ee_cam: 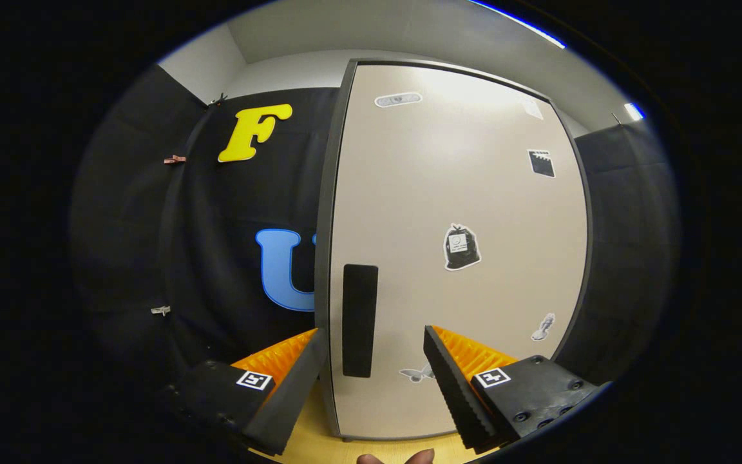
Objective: Open the shoe cabinet door, grab the shoes and put them into the shoe cabinet, then close the shoe cabinet door.
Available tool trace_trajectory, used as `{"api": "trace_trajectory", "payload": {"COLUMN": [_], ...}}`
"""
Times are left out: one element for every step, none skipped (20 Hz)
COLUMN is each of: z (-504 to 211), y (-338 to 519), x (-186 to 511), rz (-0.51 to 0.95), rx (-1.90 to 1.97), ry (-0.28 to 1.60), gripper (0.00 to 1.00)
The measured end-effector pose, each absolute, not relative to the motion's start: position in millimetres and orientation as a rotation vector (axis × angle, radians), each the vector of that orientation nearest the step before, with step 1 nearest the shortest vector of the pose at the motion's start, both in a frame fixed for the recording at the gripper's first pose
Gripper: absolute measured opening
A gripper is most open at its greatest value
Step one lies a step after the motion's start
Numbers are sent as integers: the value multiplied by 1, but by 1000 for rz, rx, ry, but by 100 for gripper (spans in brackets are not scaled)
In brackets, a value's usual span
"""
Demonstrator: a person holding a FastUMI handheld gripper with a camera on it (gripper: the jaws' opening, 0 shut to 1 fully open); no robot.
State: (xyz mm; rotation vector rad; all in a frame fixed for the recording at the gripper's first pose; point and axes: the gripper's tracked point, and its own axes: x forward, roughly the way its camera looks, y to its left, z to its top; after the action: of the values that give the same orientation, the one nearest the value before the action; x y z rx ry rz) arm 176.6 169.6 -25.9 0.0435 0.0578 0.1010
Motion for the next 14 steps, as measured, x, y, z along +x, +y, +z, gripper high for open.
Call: {"api": "trace_trajectory", "payload": {"z": [-28,-30,-31,-35,-38,-42,-46,-39,-45,-40,-45,-43,-44,-43], "y": [175,179,185,188,190,193,190,184,183,181,182,182,181,182], "x": [184,192,201,208,214,219,223,222,222,218,227,222,221,221], "rz": [103,103,107,103,100,96,63,33,24,17,19,25,25,29], "rx": [55,63,66,63,58,57,55,42,38,50,71,90,90,86], "ry": [63,62,60,66,71,78,90,57,65,57,70,75,86,84], "gripper": [98,98,98,97,93,84,78,67,56,44,39,34,29,24]}}
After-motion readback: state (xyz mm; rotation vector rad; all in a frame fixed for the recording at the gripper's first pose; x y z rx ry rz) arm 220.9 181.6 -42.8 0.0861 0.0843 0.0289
